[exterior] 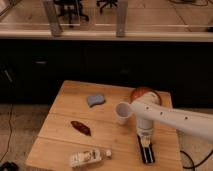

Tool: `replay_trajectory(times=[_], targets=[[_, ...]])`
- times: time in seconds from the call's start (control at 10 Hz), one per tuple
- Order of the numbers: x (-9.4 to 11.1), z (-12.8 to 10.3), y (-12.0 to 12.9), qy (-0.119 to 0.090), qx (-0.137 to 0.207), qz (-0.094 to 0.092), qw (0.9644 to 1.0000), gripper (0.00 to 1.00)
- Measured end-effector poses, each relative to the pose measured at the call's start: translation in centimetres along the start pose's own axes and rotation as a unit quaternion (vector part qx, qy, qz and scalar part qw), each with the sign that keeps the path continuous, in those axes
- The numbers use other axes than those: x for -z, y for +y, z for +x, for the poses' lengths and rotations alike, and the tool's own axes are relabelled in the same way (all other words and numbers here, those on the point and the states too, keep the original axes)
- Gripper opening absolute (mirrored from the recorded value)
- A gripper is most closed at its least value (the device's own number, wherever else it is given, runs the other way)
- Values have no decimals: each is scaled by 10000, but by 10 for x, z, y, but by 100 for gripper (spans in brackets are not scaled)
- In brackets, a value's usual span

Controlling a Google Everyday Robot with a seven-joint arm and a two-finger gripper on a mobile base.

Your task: Push the eraser across the table

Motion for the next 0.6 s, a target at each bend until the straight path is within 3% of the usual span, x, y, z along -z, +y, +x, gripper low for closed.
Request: replay_trajectory(times=[0.6], targets=[[-2,-8,6,123,-8,-60,9999,0]])
